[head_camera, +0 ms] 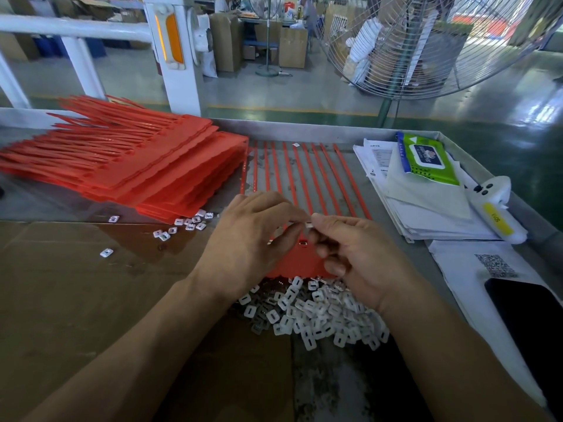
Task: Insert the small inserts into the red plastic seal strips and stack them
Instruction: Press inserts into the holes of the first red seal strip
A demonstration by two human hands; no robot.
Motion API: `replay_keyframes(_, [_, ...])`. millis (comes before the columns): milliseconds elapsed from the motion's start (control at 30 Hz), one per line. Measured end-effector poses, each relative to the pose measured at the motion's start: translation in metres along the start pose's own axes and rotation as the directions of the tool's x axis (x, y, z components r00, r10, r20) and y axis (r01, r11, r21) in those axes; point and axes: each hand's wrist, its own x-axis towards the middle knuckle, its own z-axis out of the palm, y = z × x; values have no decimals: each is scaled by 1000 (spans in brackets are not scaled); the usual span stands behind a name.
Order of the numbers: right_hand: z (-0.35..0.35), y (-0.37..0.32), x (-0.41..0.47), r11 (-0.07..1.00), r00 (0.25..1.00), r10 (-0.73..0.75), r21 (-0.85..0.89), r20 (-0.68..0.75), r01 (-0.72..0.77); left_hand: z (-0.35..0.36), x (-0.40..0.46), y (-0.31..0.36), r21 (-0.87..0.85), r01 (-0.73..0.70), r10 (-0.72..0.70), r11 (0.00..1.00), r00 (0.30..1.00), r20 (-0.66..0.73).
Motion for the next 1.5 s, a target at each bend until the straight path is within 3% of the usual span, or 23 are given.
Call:
replay_keyframes(300, [-3, 3, 3, 994, 994, -106, -41, -19, 105, 0, 1, 7, -25, 126, -126, 992, 992, 3])
replay_keyframes(433, [-5, 7, 4, 904, 951, -281, -370, -133, 215, 1, -4, -3, -12, 272, -270, 962, 959, 80])
replay_keyframes(567, [-6, 8, 4, 857, 929, -343, -450, -140, 249, 3, -9, -14, 88, 395, -404, 914, 878, 255])
replay_keyframes(667, [-4, 8, 2, 825, 921, -368, -503, -129, 259, 5, -7, -17, 109, 421, -434, 901, 855, 283])
replay_keyframes(933, [-2, 8, 0, 822, 923, -368, -502, -109, 268, 6, -6, -18, 131, 410, -430, 903, 850, 304])
replay_keyframes(1100, [-5, 7, -1, 820, 921, -375, -502, -108, 276, 0, -13, -17, 150, 311, -344, 939, 879, 330])
replay_keyframes(1500, [-3, 9, -1, 747, 912, -403, -603, -75, 280, 1, -12, 6, 321, 96, -238, 942, 866, 440])
